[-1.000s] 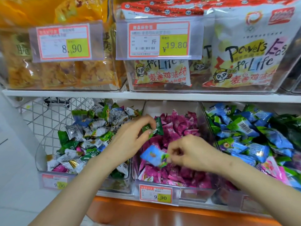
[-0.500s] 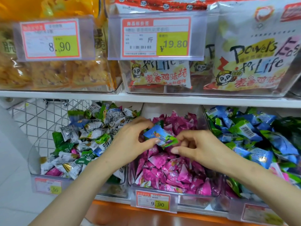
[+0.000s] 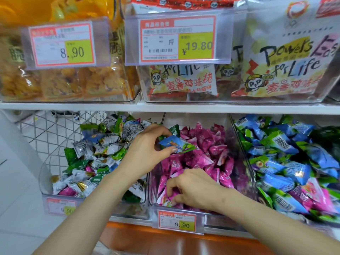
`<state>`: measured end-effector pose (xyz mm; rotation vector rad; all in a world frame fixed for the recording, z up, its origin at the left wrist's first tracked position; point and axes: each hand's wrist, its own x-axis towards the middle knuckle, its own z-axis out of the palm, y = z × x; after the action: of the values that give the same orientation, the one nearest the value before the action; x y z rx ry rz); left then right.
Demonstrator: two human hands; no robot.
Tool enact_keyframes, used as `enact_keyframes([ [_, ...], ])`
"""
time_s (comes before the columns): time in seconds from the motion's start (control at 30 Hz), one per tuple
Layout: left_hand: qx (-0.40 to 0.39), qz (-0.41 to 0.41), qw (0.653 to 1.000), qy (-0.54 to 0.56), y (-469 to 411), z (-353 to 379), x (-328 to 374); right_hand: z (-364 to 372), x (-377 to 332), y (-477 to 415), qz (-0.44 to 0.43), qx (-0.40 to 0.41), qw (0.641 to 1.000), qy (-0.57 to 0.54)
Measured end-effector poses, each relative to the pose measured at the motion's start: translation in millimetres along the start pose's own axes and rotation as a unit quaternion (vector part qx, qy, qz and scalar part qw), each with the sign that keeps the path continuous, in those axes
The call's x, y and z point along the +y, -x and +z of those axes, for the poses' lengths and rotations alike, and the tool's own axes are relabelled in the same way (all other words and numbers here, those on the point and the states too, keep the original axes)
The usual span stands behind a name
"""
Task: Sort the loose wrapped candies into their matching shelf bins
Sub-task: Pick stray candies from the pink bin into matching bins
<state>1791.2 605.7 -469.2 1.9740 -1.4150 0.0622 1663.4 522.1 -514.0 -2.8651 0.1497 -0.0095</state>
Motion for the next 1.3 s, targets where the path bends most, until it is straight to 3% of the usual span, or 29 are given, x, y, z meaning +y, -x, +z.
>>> enact_keyframes([
  [0.17,0.011,-0.008,1.0,-0.002,-0.1,-1.8,-2.3,-7.6,0.8,8.0,0.014,0.047,0.998,-0.04],
  [0.3,0.028,-0.026,0.999,-0.003,0.5,-4.3,-3.8,-26.7,9.1,22.0,0.071,0.092,0.982,-0.149],
  [0.47,0.009,-0.045,0.999,0.014,0.8,-3.5,0.4,-53.0,22.4,43.5,0.144,0.172,0.899,-0.376],
  [0.57,-0.022,-0.041,0.997,0.062,3.2,-0.2,8.4,-60.2,25.5,51.5,0.149,0.192,0.823,-0.513],
  [0.67,-0.054,-0.031,0.994,0.09,4.5,6.4,14.9,-60.3,26.1,54.0,0.157,0.225,0.773,-0.572],
  [0.87,-0.095,-0.006,0.987,0.126,4.8,17.6,25.9,-57.8,30.9,53.8,0.176,0.261,0.786,-0.532],
  [1.07,-0.097,-0.041,0.987,0.12,4.0,22.2,37.7,-54.1,33.6,49.8,0.182,0.294,0.788,-0.51],
  [1.3,-0.104,-0.05,0.98,0.161,2.4,25.3,37.9,-59.4,39.1,52.8,0.162,0.285,0.795,-0.511],
])
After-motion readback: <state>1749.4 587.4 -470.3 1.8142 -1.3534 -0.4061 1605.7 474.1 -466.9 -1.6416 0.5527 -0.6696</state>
